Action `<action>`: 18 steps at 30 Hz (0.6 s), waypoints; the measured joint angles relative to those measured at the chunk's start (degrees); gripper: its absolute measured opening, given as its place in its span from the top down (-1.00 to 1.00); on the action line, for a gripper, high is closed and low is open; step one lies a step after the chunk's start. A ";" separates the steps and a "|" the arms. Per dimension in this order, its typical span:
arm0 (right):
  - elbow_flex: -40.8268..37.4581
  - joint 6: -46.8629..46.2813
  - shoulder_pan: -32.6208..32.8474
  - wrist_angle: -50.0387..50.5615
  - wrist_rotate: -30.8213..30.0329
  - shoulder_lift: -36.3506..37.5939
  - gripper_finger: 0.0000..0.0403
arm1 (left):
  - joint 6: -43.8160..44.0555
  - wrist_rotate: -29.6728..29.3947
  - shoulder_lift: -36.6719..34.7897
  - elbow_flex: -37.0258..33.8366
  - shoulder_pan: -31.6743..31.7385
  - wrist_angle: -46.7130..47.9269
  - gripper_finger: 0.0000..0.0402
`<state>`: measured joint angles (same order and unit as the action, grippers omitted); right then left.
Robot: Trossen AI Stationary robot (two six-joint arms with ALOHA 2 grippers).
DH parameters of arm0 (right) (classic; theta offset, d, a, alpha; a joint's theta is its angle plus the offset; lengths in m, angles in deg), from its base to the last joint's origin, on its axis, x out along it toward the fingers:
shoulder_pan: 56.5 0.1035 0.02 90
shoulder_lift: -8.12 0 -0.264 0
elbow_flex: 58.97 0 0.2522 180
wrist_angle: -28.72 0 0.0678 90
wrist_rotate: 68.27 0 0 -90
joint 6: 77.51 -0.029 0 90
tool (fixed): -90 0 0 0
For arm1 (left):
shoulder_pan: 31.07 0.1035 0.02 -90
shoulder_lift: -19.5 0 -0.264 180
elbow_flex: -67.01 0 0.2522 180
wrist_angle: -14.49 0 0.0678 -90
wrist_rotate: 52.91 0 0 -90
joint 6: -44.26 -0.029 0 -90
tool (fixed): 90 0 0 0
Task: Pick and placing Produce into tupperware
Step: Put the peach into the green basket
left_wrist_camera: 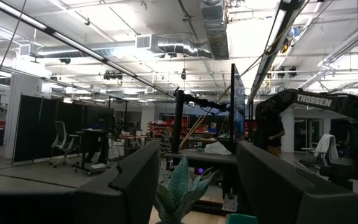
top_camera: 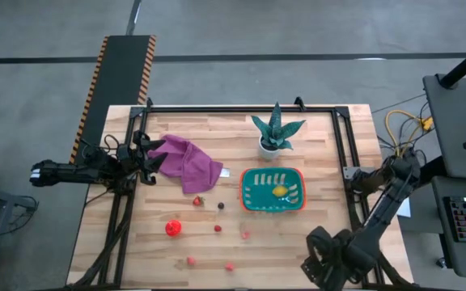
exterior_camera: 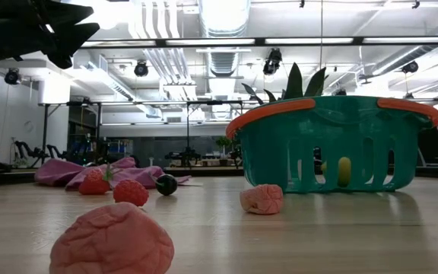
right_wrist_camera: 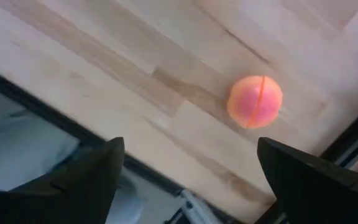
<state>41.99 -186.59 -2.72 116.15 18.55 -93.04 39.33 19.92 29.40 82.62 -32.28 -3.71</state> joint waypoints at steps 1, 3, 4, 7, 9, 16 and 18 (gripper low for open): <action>0.00 0.63 0.00 0.65 0.42 -0.57 -0.78 | 0.00 -0.02 0.00 0.00 -0.02 0.00 0.01; 0.00 0.94 0.00 2.10 0.58 -1.69 -0.76 | 0.01 -0.02 0.00 0.00 -0.01 0.00 0.01; 0.00 0.97 0.00 2.76 0.65 -2.24 -0.74 | 0.00 -0.01 0.00 0.00 0.00 0.00 0.01; 0.00 1.11 0.13 3.69 2.05 -3.03 -0.70 | 0.00 -0.01 0.12 0.00 0.00 0.01 0.01; 0.00 1.15 0.11 4.14 2.09 -3.22 -0.68 | 0.00 -0.02 0.13 0.00 -0.01 -0.04 0.01; -0.12 0.73 0.71 4.30 1.80 -3.35 -0.63 | 0.00 -0.02 0.16 0.00 -0.01 -0.04 0.01; -0.59 0.70 1.09 4.55 1.63 -3.35 -0.63 | 0.00 -0.02 0.22 0.00 0.00 0.00 0.01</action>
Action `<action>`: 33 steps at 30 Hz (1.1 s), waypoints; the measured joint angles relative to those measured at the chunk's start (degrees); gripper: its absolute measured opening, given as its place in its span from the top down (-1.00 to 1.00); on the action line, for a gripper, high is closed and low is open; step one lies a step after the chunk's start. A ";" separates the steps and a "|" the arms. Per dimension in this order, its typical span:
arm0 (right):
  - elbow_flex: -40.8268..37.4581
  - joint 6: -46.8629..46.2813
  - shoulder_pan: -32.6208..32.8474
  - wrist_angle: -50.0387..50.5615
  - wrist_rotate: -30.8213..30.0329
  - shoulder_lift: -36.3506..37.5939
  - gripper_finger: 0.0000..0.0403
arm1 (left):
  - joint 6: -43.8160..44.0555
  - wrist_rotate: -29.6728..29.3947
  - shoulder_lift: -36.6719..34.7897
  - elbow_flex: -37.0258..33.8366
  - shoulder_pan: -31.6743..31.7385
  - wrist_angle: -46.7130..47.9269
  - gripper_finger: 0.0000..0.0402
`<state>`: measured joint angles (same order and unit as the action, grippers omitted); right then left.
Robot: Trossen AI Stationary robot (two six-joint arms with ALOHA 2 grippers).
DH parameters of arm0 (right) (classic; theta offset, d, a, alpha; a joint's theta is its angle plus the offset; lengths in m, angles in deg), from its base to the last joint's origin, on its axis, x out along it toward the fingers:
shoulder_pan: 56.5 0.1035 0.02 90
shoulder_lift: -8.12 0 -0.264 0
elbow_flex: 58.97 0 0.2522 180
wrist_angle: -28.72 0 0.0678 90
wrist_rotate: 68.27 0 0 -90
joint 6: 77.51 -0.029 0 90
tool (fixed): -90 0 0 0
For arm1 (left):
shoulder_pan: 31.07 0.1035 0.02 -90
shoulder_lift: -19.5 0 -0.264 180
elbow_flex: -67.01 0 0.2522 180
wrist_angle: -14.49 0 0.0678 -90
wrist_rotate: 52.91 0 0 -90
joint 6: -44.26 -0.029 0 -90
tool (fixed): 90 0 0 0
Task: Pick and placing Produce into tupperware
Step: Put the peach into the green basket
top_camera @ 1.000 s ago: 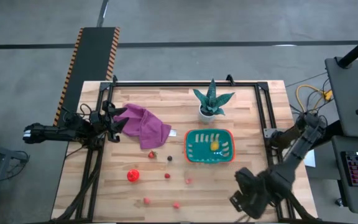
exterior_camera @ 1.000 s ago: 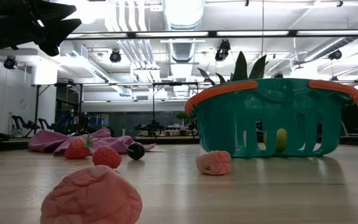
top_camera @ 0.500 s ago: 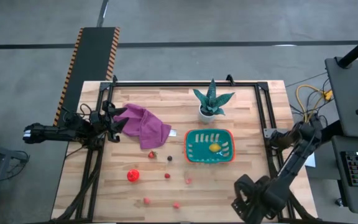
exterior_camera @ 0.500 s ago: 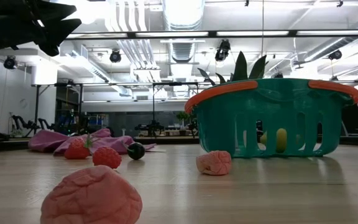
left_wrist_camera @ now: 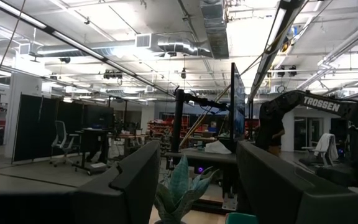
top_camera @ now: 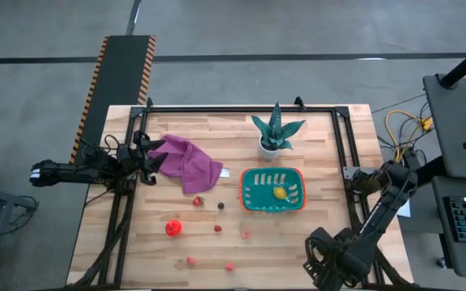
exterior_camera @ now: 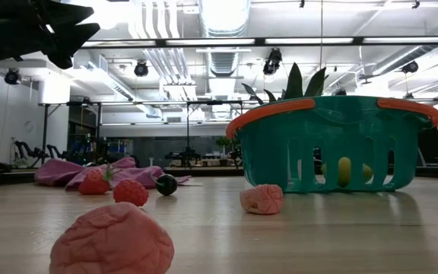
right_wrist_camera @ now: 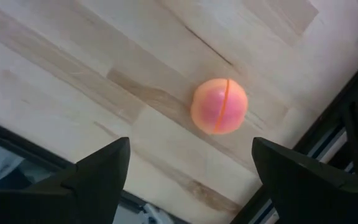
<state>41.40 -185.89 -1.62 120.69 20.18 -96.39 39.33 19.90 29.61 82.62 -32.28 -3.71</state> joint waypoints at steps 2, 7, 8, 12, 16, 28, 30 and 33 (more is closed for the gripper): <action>-0.97 -0.10 0.53 -0.04 0.00 0.00 -0.63 | 0.01 0.00 -0.02 0.00 -0.02 -0.03 0.01; -4.48 -1.82 1.62 -1.16 0.03 0.00 -0.63 | 0.00 0.00 -0.02 0.00 -0.02 -0.02 0.01; -4.98 -2.23 1.64 -1.27 0.03 0.00 -0.63 | 0.01 0.00 -0.02 0.00 -0.01 -0.02 0.01; -7.28 -2.57 1.64 -1.37 0.01 0.00 -0.63 | 0.04 0.01 -0.02 0.00 -0.02 -0.02 0.01; -9.99 -3.89 1.64 -4.49 0.03 0.04 -0.63 | 0.07 0.02 -0.02 0.00 -0.02 -0.02 0.01; -16.40 -4.17 1.64 -10.78 0.04 0.04 -0.63 | 0.04 0.01 -0.01 0.00 -0.02 -0.02 0.01; -17.48 -4.20 1.64 -12.22 0.05 0.04 -0.63 | 0.04 0.01 -0.02 0.00 0.00 -0.02 0.01; -19.09 -4.58 1.64 -15.02 0.09 0.04 -0.63 | 0.04 0.02 0.00 0.00 -0.02 -0.04 0.01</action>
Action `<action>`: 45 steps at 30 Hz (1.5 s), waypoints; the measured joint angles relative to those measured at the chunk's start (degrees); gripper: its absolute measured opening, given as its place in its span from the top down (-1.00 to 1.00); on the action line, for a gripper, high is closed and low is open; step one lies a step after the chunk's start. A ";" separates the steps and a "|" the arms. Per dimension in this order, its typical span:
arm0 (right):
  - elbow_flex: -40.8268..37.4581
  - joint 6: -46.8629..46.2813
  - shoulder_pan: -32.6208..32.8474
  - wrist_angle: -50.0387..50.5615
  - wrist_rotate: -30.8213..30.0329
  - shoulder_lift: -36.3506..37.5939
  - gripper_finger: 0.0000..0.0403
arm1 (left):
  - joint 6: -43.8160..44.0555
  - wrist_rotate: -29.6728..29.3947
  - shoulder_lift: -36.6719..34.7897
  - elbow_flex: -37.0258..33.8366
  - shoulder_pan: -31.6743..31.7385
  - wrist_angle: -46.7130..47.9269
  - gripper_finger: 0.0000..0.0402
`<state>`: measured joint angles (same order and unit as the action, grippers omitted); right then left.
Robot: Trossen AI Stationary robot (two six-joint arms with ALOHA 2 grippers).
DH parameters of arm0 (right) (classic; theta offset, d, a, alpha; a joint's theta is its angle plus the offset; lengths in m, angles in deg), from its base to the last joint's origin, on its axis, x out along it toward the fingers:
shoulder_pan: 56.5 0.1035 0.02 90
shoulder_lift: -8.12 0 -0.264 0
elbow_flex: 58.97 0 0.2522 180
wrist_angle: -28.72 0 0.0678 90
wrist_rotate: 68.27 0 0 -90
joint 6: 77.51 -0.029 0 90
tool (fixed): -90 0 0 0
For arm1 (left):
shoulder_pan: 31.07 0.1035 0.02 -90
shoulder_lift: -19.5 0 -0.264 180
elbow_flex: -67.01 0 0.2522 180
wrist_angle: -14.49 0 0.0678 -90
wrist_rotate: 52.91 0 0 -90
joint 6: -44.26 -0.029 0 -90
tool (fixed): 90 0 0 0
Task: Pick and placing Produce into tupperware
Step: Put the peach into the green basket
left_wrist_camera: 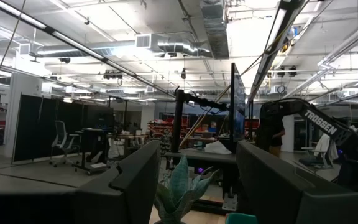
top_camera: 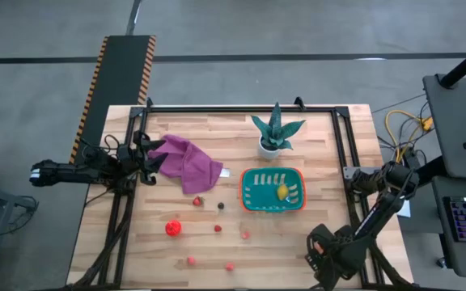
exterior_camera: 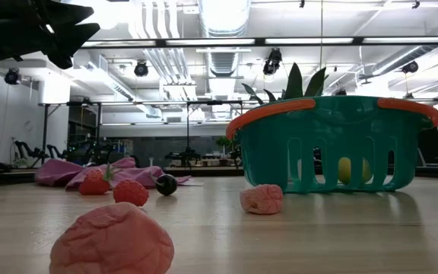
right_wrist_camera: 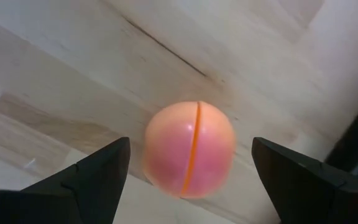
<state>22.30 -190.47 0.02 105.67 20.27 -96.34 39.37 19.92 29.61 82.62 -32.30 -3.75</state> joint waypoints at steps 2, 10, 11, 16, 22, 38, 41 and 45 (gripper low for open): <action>-1.26 -0.46 0.02 -1.83 0.12 0.00 -0.63 | 0.00 0.00 -0.02 0.00 0.00 0.02 0.01; -5.09 -0.68 0.13 -8.29 0.40 0.05 -0.63 | 0.00 0.00 0.00 0.00 0.00 0.02 0.01; -5.17 -0.69 0.13 -8.42 0.40 0.07 -0.63 | 0.00 -0.01 -0.02 0.00 0.01 0.01 0.01; -5.23 -0.66 0.18 -8.46 0.50 0.09 -0.63 | 0.00 0.00 0.00 0.00 0.02 0.00 0.01; -5.16 -0.67 0.23 -8.46 1.08 0.09 -0.63 | 0.00 0.00 0.27 0.00 0.02 -0.04 0.01; -5.14 -0.61 0.24 -9.48 2.26 0.09 -0.16 | 0.00 -0.02 0.53 0.00 0.02 -0.02 0.01; -5.14 -0.58 0.24 -9.46 2.46 0.11 -0.08 | 0.00 -0.01 0.53 0.00 0.00 0.00 0.01; -5.14 -0.53 0.24 -9.46 2.43 0.11 -0.10 | 0.00 0.00 0.53 0.00 0.00 -0.01 0.01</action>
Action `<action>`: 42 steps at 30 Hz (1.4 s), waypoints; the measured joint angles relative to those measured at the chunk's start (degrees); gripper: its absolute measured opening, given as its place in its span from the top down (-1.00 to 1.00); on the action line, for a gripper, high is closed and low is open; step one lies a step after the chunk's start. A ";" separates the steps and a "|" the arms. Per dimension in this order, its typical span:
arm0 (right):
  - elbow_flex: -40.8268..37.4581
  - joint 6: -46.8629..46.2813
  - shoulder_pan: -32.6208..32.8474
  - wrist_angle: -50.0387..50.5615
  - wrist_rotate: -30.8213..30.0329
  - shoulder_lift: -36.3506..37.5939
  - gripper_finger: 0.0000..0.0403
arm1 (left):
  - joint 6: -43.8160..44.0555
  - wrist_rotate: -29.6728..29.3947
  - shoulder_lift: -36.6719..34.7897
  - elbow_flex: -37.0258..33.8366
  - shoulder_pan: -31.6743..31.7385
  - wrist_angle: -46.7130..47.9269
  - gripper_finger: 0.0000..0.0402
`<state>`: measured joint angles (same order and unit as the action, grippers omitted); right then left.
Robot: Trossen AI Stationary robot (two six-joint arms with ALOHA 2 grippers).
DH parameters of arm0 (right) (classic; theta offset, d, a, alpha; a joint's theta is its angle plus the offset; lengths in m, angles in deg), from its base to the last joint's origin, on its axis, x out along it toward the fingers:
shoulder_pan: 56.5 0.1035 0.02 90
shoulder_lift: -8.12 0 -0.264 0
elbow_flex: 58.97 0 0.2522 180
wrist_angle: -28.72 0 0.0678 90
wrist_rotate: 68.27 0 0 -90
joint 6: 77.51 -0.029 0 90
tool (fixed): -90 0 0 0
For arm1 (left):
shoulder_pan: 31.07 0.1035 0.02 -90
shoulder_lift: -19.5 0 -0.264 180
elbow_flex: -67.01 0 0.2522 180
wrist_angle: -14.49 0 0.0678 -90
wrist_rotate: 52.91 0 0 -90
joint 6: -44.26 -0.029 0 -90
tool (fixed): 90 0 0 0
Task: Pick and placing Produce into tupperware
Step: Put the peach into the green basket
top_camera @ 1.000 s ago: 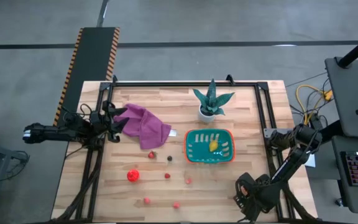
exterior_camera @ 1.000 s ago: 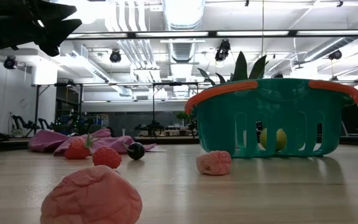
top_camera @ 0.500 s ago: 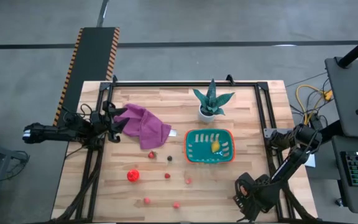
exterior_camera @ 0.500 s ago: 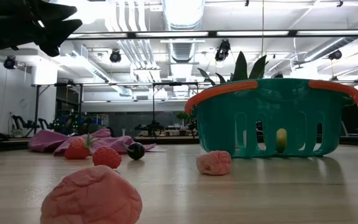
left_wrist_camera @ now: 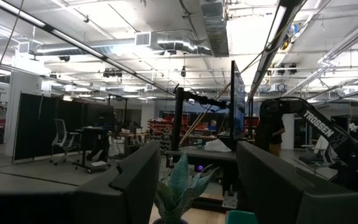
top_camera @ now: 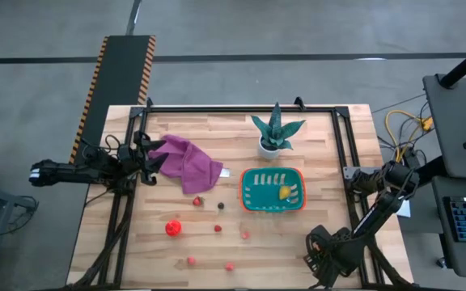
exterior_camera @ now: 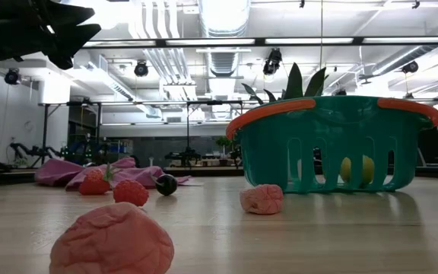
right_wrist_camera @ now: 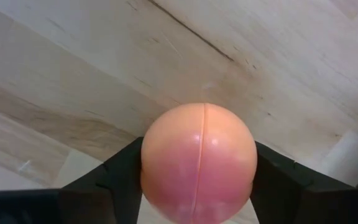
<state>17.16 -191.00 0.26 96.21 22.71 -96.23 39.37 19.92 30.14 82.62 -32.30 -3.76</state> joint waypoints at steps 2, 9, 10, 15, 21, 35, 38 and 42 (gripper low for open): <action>0.00 -0.04 0.02 0.00 -0.04 0.00 -0.13 | 0.00 -0.02 0.00 0.00 0.02 -0.02 0.01; 0.93 2.01 0.08 -0.20 -3.57 -0.02 -0.07 | -0.02 0.00 0.00 0.02 0.02 -0.08 0.01; 1.43 2.89 0.09 -0.24 -5.41 -0.02 -0.07 | -0.02 -0.02 -0.02 0.06 0.02 -0.08 0.01; 4.87 10.09 0.04 -0.31 -17.84 -0.02 -0.07 | -0.02 -0.02 -0.33 0.20 0.01 -0.73 0.01; 11.04 22.05 0.39 -0.55 -35.74 -0.02 -0.07 | -0.02 -0.02 -0.26 0.20 0.00 -0.50 0.01; 26.26 44.62 0.37 -2.45 -53.77 0.07 -0.07 | -0.04 -0.02 -0.28 0.20 0.01 -0.55 0.01; 29.36 51.51 0.35 -5.09 -53.77 0.07 -0.07 | -0.07 -0.02 -0.28 0.20 0.02 -0.54 0.01; 32.70 59.01 0.35 -8.05 -53.70 0.07 -0.07 | -0.07 -0.02 -0.26 0.20 0.00 -0.55 0.01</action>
<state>49.86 -131.99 0.61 88.16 -31.00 -96.17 39.30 19.90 29.88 82.81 -32.30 -4.31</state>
